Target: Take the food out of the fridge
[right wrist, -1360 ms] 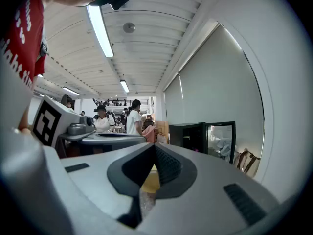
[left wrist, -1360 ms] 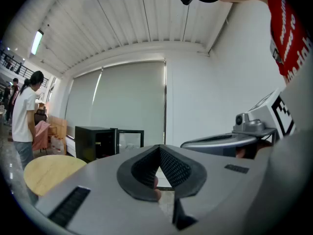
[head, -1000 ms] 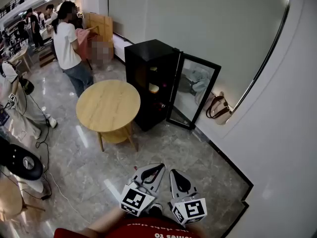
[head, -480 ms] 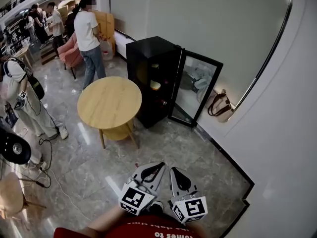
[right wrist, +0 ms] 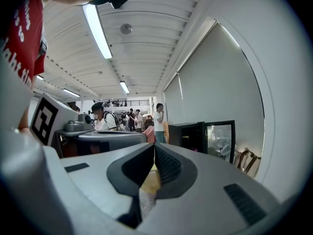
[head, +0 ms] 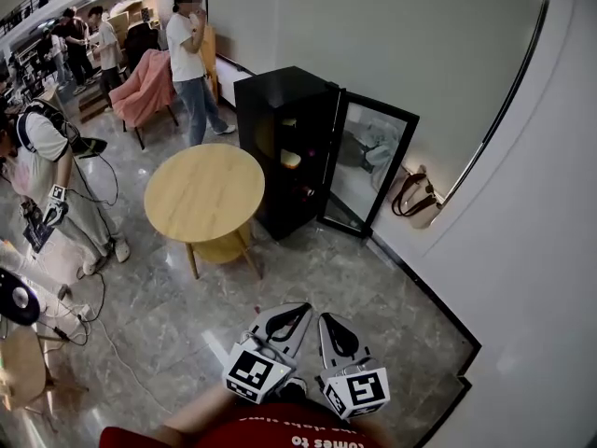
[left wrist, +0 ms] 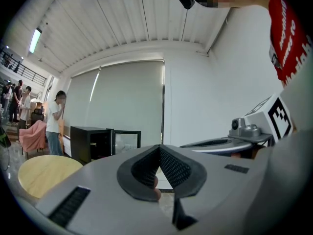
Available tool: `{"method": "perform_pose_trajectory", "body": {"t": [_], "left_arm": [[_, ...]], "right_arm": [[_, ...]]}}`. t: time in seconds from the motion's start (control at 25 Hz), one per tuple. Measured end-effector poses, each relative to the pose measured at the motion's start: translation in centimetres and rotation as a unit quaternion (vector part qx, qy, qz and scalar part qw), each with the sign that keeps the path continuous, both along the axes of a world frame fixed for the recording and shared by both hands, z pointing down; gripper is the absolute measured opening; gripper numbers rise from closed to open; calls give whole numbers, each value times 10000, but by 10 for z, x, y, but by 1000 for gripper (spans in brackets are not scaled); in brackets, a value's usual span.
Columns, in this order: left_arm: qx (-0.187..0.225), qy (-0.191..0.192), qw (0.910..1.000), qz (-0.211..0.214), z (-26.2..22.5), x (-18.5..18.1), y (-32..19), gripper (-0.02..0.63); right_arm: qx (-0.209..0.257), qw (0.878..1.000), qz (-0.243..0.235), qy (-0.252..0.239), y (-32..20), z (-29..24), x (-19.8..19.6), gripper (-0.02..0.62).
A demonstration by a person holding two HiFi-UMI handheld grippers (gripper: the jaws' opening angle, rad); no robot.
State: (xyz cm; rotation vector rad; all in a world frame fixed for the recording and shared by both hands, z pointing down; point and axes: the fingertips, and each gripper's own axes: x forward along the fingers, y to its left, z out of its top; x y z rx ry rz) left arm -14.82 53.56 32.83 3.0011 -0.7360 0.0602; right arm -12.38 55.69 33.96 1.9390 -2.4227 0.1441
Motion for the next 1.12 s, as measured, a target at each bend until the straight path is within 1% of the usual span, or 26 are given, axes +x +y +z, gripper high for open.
{"method": "perform_pose_trajectory", "body": {"t": [0.2,0.32,0.44,0.56,0.68,0.92,1.12], "left_arm": [[11,-21,10000,-54,2,19,1,8],[-17,-17,9998,-222,9,26,-1,8],[-69,-64,9991,-418,15,29,-4,8],[-96,-92,9989,-448,18,33,-11,8],[-115,-77,9985,-525,21,40,-29,8],[-68,-43,9985,-533,26,58,-75,8],[-163,48,9989,-440,29,79,-136,8]], "right_arm": [[187,9998,52,23,5,-3,24,11],[86,10000,19,-19,3,4,38,11],[-13,9999,-110,-105,-1,12,40,11],[29,9996,-269,-126,-8,11,38,11],[56,9989,-419,-196,-23,14,44,11],[32,9992,-351,-168,-69,17,62,11],[22,9992,-342,-203,-130,24,79,12]]}}
